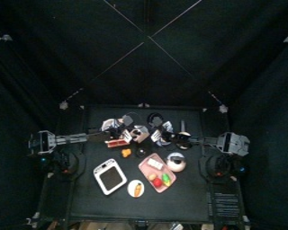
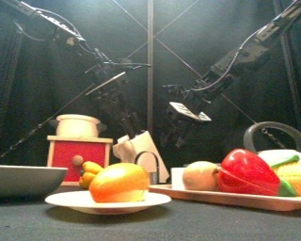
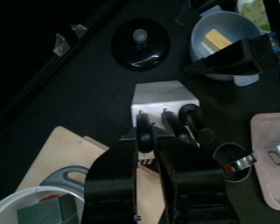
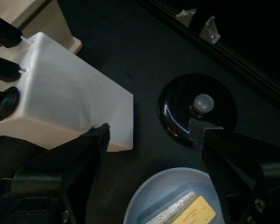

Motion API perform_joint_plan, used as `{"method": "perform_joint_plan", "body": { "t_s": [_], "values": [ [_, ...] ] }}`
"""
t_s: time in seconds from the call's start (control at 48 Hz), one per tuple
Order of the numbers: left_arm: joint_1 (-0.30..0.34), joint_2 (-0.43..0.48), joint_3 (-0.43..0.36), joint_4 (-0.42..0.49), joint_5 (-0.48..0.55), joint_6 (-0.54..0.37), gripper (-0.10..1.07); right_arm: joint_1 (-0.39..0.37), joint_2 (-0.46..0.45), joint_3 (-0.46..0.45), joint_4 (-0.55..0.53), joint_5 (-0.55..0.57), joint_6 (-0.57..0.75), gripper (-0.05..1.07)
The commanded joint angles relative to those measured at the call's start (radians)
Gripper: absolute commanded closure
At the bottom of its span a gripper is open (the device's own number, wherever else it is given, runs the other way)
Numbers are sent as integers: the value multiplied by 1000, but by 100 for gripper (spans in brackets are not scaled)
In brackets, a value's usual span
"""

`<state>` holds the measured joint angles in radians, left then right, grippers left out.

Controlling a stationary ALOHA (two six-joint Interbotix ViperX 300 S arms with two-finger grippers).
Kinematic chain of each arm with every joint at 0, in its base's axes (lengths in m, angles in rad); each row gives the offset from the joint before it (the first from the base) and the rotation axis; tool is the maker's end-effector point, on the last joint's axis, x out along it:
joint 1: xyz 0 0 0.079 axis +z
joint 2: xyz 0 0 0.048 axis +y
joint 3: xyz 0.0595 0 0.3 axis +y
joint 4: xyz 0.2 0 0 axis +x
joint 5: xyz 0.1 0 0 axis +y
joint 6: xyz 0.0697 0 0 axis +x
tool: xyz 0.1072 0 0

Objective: Grab cleaver with both hands

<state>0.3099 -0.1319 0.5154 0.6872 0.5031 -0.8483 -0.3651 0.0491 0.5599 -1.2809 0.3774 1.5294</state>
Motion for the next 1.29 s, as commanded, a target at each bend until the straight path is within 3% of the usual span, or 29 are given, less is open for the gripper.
{"method": "perform_joint_plan", "body": {
  "t_s": [0.0, 0.5, 0.708, 1.0, 1.271],
  "values": [
    [3, -14, -23, 0, -2, 2, 60, 0, -17, -8, 3, -2, -3, 1],
    [-20, -112, -38, -9, 49, 5, 60, 12, -17, 12, 12, -2, -3, 1],
    [-71, -175, -37, -26, 81, 6, 60, 14, -21, 11, 9, -2, -5, 1],
    [-169, -299, -14, -15, 218, 6, 60, 21, -32, 5, 9, 5, -5, 1],
    [-244, -471, 64, -17, 184, 0, 60, 43, -49, 2, 8, 12, -5, 1]
  ]
}}
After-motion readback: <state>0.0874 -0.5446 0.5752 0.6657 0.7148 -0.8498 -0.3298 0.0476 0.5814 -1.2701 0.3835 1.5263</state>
